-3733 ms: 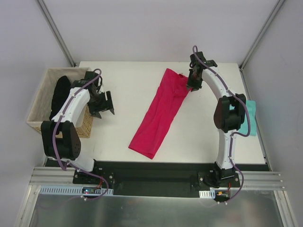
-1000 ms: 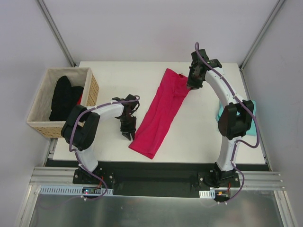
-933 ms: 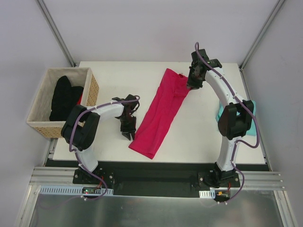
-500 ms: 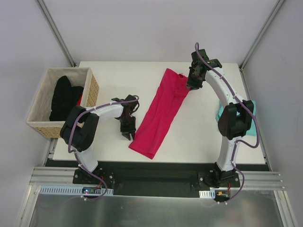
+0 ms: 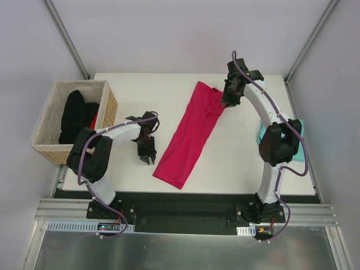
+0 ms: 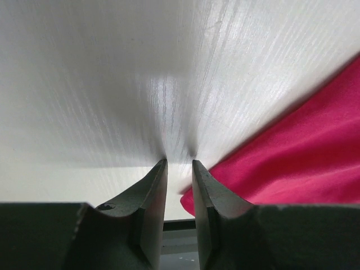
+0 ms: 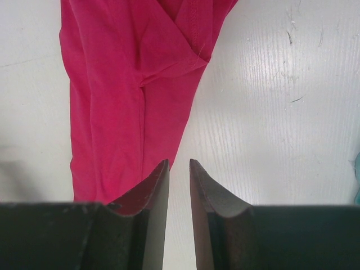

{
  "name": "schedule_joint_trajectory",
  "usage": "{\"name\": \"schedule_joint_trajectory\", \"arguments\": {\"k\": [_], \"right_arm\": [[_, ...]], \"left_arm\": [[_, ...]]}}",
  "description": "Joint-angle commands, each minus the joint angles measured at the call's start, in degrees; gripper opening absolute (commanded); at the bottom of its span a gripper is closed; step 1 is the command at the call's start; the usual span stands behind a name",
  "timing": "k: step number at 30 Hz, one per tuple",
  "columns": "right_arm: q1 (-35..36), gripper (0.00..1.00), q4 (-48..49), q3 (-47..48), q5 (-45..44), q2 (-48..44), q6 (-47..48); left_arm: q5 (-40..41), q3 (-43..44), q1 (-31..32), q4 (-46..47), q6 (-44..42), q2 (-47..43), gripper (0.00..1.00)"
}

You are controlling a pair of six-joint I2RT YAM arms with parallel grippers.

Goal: Fold and stack the t-shirts

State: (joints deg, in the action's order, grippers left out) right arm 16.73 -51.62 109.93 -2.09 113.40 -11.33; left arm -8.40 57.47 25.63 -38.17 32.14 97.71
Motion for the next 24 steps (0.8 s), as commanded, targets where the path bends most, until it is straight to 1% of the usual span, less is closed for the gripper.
{"name": "schedule_joint_trajectory", "arguments": {"k": [1, 10, 24], "right_arm": [[-0.12, 0.24, -1.29, 2.48, 0.68, -1.96, -0.62], [-0.12, 0.24, -1.12, 2.75, 1.47, -1.35, -1.24], [-0.12, 0.24, -1.03, 2.75, 1.56, -1.08, -1.41]], "left_arm": [[-0.56, 1.06, -0.23, -0.68, -0.50, -2.96, 0.24], [-2.14, 2.82, -0.23, -0.85, -1.99, -4.81, 0.24], [-4.08, 2.82, 1.26, -0.76, -2.79, -1.65, 0.22]]}}
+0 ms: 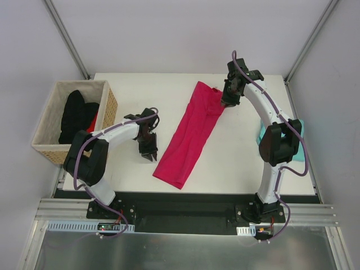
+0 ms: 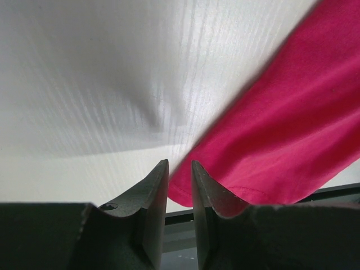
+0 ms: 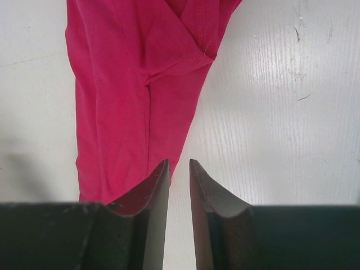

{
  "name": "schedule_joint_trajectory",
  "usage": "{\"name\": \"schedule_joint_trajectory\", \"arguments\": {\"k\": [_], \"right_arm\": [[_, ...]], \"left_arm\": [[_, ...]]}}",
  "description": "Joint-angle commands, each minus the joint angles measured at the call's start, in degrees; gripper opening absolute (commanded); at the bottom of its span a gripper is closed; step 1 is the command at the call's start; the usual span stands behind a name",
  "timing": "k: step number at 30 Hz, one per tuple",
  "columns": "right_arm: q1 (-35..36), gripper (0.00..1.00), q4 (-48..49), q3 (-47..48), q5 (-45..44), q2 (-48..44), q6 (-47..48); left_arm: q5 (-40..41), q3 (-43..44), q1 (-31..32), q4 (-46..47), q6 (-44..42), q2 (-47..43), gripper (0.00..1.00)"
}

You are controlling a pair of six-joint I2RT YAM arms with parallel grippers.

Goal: Fold and stack the t-shirts

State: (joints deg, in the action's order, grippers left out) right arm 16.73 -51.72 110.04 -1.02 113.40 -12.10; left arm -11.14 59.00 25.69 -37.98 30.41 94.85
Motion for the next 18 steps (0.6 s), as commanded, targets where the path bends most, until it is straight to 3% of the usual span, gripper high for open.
{"name": "schedule_joint_trajectory", "arguments": {"k": [1, 18], "right_arm": [[-0.12, 0.24, -1.01, 2.55, 0.31, -1.17, -0.73], [-0.47, 0.24, -1.19, 1.76, -0.21, -1.69, -0.12]], "left_arm": [[-1.43, 1.38, 1.38, -0.96, -1.06, 1.39, 0.22], [-2.93, 3.75, 3.93, -0.96, -1.32, 5.35, 0.21]]}}
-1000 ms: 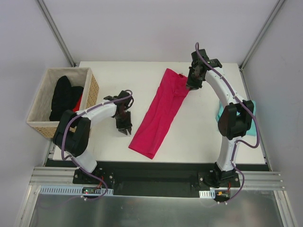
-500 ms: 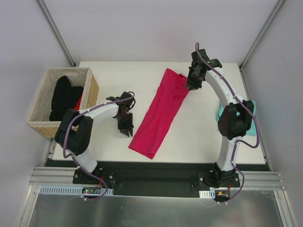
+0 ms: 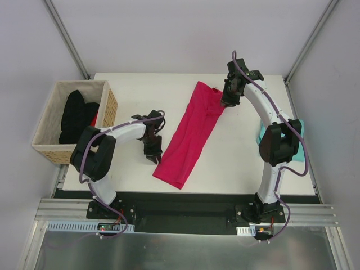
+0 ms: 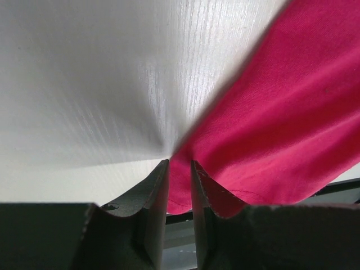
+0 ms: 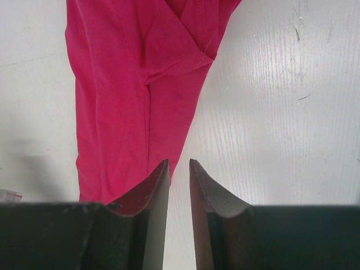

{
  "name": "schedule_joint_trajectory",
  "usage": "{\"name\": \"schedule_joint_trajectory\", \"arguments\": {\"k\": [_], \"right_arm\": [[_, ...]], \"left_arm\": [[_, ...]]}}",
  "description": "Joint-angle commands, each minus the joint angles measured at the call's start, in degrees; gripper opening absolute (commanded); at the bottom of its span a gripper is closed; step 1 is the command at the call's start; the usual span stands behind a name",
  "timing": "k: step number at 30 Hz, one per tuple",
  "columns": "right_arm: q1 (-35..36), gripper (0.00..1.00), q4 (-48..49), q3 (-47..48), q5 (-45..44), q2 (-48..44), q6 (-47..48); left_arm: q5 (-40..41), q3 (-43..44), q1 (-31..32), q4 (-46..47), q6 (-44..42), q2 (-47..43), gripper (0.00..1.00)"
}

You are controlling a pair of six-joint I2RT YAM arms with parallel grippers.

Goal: Fold and stack the t-shirts

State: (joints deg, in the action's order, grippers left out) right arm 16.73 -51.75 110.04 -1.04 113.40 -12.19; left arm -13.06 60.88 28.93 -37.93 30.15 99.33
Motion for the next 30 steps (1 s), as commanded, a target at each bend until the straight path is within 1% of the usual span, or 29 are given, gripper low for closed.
{"name": "schedule_joint_trajectory", "arguments": {"k": [1, 13, 14, 15, 17, 28, 29, 30], "right_arm": [[-0.38, 0.24, -1.08, 1.85, -0.19, -1.61, -0.03], [-1.44, 0.24, -1.34, 1.93, 0.25, -2.84, 0.14], [-1.61, 0.24, -1.43, 1.93, 0.16, -2.93, 0.14], [-1.61, 0.24, -1.43, 1.93, 0.16, -2.93, 0.14], [-1.70, 0.24, -1.43, 1.93, 0.25, -3.01, 0.14], [-1.79, 0.24, -1.43, 3.60, 0.42, -1.52, -0.82], [-1.79, 0.24, -1.43, 3.86, 2.34, -1.35, -0.91], [-1.79, 0.24, -1.43, 3.95, 2.44, -1.26, -0.91]], "left_arm": [[-1.18, 1.87, 0.69, -1.00, -1.15, 1.04, 0.21], [-1.44, 3.19, 1.04, -1.00, -1.24, 3.50, 0.20], [-1.53, 3.28, 1.04, -1.00, -1.32, 3.68, 0.18], [-1.53, 3.45, 1.04, -1.00, -1.50, 3.77, 0.09], [-1.18, 3.45, 1.04, -1.00, -1.50, 3.94, 0.00], [0.31, 2.93, 1.04, -1.18, -1.15, 3.33, 0.00], [0.66, 2.84, 1.04, -1.27, -1.15, 3.15, 0.00], [0.75, 2.75, 1.04, -1.27, -1.06, 3.06, 0.00]]}}
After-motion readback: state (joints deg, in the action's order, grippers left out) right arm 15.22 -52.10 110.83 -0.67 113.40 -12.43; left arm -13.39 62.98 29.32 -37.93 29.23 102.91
